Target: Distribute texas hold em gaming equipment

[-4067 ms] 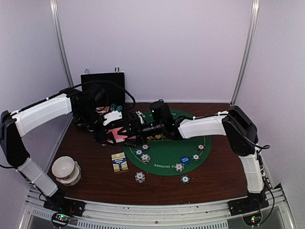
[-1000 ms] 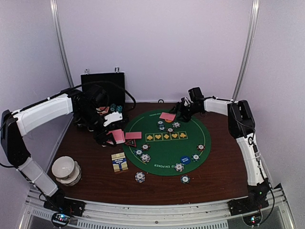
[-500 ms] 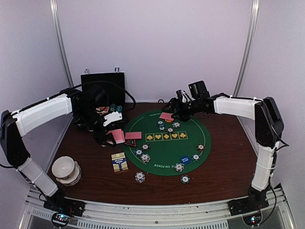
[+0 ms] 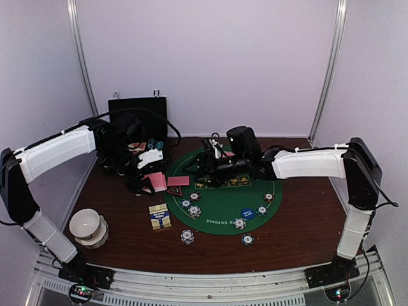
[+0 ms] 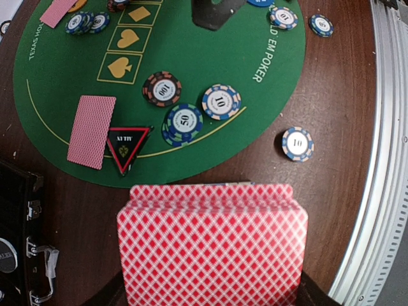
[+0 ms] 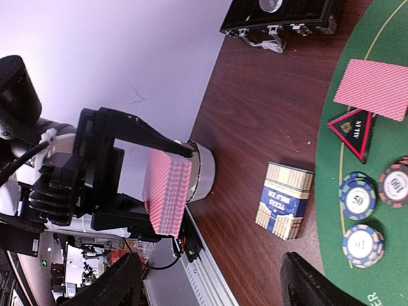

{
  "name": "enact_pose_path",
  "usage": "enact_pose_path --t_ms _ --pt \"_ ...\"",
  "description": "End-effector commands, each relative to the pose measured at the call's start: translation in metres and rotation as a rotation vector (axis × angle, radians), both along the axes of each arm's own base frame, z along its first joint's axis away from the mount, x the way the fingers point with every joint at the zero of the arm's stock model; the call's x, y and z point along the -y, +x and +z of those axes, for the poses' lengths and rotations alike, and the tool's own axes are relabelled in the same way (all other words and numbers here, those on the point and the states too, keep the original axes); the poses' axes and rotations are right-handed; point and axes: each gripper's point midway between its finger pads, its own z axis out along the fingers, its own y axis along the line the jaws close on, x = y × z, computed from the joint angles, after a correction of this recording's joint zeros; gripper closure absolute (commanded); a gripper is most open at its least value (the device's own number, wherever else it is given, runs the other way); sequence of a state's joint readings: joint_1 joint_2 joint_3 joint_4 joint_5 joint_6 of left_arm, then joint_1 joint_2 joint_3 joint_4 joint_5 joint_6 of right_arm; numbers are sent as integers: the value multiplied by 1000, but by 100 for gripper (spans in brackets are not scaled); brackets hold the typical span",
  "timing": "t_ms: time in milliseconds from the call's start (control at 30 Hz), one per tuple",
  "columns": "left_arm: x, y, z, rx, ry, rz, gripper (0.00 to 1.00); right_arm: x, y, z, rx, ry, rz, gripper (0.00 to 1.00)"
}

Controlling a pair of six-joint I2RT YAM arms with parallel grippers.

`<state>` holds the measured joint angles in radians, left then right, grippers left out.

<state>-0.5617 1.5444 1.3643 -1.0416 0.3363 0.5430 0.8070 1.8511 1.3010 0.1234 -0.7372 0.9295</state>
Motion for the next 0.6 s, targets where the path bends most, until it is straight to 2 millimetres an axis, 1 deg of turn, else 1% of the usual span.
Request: enact_pose_path --t_ms 0,67,200,400,567 --pt "6 4 18 41 -56 4 100 -26 -7 6 -5 70 33 22" --pt "6 5 18 44 -56 2 100 -35 -11 3 -16 80 47 22" --pt "8 5 19 42 -59 1 100 -49 -13 4 -20 115 55 22" --pt "9 6 19 39 -63 1 100 -59 -12 9 -19 161 54 22" --pt "10 8 21 38 -67 3 100 -68 -12 6 -32 178 61 22"
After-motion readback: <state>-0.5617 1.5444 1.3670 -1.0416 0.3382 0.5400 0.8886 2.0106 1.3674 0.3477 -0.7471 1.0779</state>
